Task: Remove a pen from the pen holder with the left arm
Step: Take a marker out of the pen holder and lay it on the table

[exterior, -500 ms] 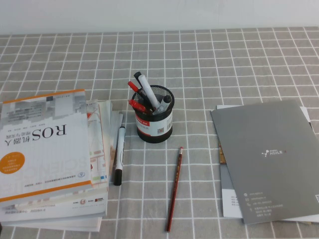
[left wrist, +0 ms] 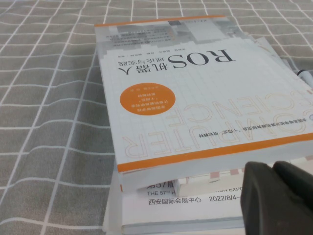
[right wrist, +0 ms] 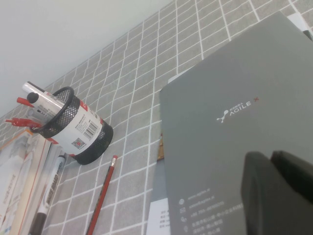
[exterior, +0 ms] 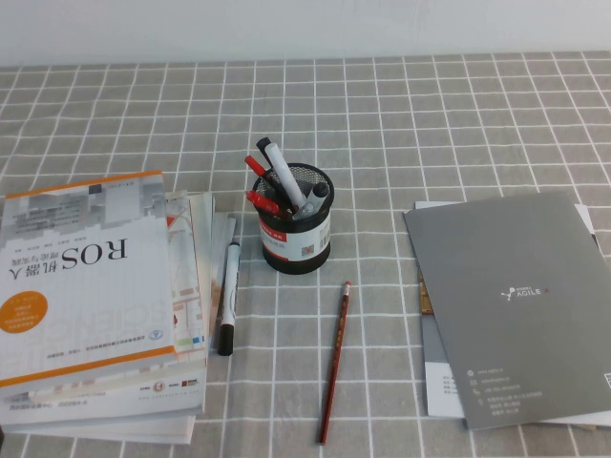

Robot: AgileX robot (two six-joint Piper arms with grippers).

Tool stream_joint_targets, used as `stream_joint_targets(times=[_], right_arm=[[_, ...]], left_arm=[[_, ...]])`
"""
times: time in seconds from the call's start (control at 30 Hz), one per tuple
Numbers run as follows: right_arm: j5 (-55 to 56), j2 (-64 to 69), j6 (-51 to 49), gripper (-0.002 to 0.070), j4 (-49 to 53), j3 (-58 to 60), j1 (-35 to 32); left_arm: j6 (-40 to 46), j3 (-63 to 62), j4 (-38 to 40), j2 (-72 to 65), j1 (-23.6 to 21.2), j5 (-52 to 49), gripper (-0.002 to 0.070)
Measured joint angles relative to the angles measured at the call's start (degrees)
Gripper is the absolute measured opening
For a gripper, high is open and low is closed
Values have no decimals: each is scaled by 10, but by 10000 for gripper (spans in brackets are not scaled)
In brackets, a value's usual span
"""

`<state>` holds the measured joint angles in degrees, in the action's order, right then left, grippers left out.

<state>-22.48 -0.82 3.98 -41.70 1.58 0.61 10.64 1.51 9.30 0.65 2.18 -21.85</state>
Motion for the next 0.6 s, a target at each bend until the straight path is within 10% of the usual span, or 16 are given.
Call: stream_joint_targets(times=[0.6], right_arm=[[0,0,0,-13,0,0,0]], left_arm=[[-3,0,12,0,0,25,-3]])
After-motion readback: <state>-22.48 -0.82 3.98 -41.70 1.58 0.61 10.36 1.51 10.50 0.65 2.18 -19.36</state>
